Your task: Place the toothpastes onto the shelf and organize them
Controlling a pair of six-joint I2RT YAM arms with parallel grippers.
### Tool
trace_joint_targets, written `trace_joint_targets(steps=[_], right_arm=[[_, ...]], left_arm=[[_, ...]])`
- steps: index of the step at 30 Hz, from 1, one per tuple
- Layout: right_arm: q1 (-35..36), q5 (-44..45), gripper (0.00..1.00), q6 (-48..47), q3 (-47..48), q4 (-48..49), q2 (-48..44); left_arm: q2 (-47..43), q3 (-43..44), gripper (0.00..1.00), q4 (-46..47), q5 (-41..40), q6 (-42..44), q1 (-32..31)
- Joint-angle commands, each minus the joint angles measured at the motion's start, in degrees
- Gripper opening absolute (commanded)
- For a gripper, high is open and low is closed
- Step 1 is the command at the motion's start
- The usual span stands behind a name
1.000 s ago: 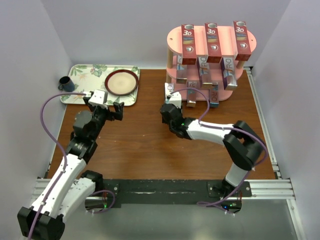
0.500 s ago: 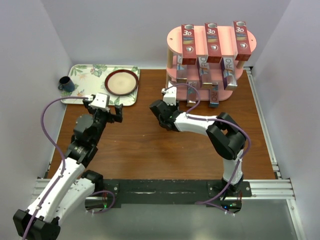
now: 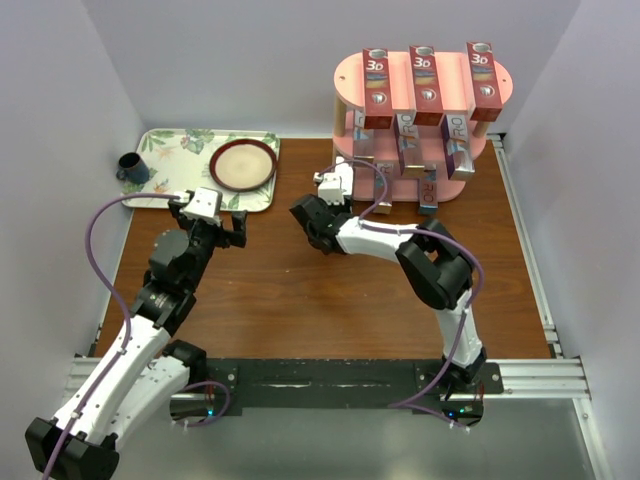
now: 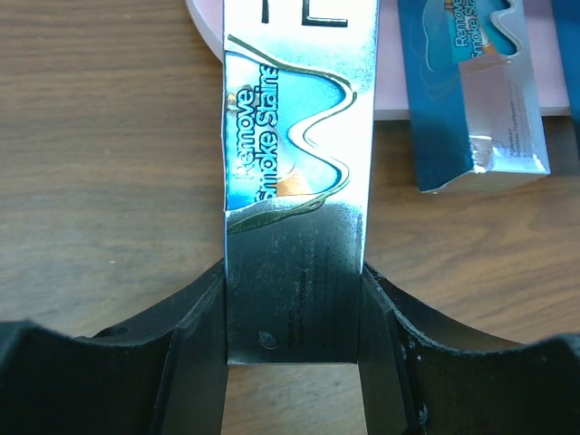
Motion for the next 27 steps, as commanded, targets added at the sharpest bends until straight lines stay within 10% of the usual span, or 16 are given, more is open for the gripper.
trace_joint_targets(steps=[1,27], right_arm=[[-1.34,6.14,0.4,-2.32,5.35,0.02,0.55],[-5.47,4.57,0.61,-12.17,15.99,3.8,8.81]], left_arm=[[-0.49,-0.09,1.0,1.54,-0.88,1.25,-0.26],[-0.22,-0.18,1.0,1.28,-0.17,1.16,-0.26]])
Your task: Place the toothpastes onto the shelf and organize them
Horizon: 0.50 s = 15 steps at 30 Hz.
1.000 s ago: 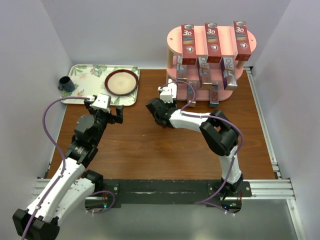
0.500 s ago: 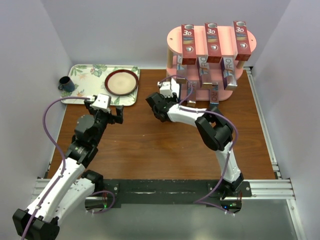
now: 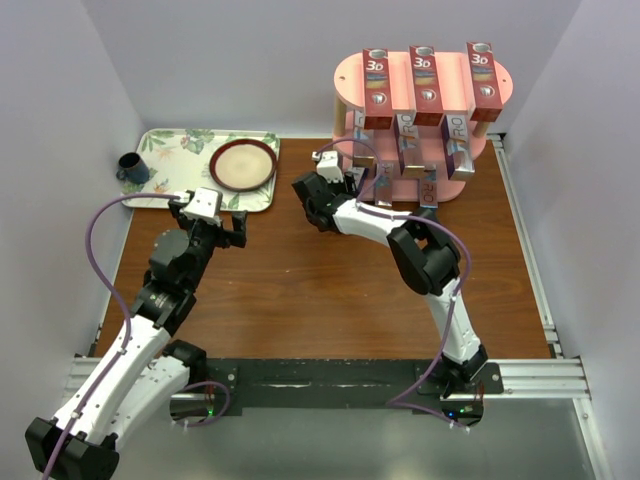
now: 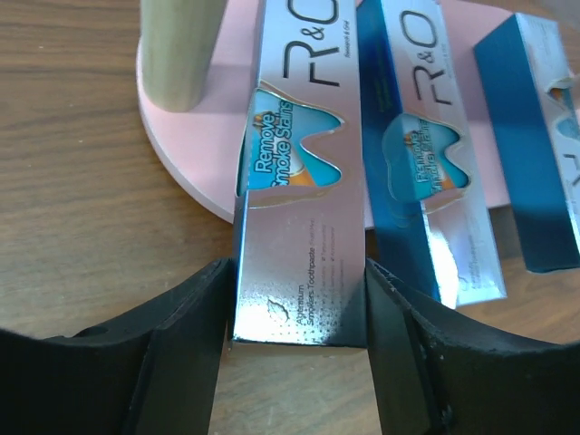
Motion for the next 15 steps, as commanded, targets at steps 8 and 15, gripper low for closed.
trace_joint_targets(steps=[8,15], right_arm=[[-1.06,-0.86,0.6,-1.46,2.75,3.21,0.51],[-1.41,-4.02,0.55,-4.0,-0.32,7.34,-0.19]], left_arm=[[-0.16,-0.16,1.0,1.32,0.13,1.16,-0.17],[-0.24,-0.16,1.0,1.32,0.31,1.25,-0.26]])
